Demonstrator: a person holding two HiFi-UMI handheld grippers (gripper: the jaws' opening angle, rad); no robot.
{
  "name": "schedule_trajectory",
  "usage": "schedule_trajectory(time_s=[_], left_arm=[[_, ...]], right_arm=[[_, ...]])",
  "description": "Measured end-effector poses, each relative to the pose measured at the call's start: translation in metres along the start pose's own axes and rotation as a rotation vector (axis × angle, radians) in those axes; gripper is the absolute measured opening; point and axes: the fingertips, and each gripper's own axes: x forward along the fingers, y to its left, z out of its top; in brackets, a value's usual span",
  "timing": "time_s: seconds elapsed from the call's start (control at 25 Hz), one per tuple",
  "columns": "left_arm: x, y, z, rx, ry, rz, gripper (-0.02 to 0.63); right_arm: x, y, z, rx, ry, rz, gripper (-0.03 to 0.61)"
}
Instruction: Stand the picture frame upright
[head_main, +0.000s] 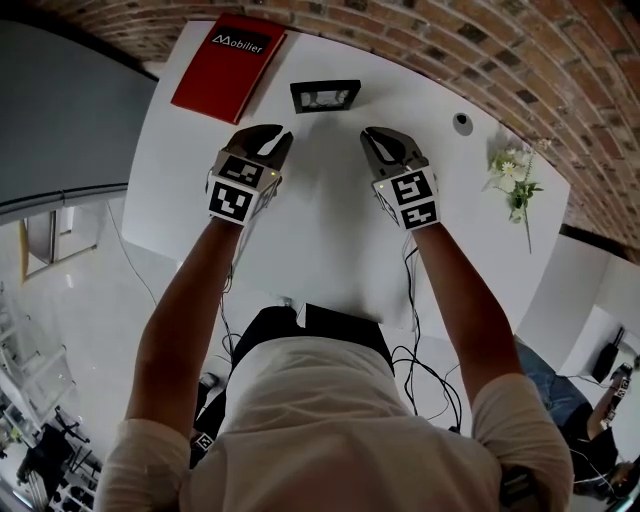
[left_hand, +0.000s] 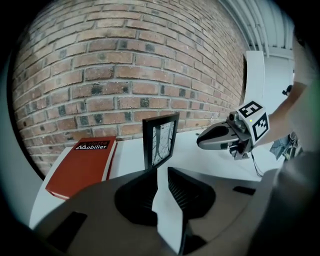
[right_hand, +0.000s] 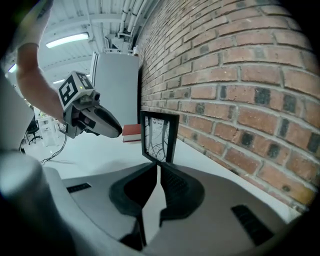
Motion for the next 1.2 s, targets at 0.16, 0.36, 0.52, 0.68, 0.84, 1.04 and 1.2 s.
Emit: schedule_trajectory(time_s=[0.16,0.36,0.52,0.68,0.84,1.04,1.2], left_arm=[[-0.031,-0.023,-0.006,-0.093,-0.058,-0.047,0.061],[-0.081,-0.060,-0.032,-0.161,-0.101,-0.139,0.061],[-0.132,-0.093,-0.060,-0.207,-0.128,-0.224,0.049],[-0.185,-0.119,-0.084,-0.238,-0.145,-0.273,-0.005],[-0.233,-0.145,-0.109,-0.223,-0.134,-0.294,-0.006],[-0.289,-0.180,-0.127,-0.215,-0.161,-0.324,-0.006],[-0.324,-0.201,-0.140,-0.190,-0.174,-0.316,-0.006]], right_arm=[[-0.030,0.025,-0.001,0.045,-0.015,0.004,0.026],[-0.072,0.068,-0.007,0.104,-0.026,-0.001,0.026],[-0.110,0.113,-0.009,0.143,-0.026,-0.005,0.012],[-0.149,0.162,-0.006,0.159,-0.031,0.015,0.005],[-0.186,0.212,-0.007,0.168,-0.028,0.038,0.005],[-0.230,0.266,-0.006,0.190,-0.046,0.057,0.005],[-0.261,0.301,-0.002,0.195,-0.074,0.071,0.005]])
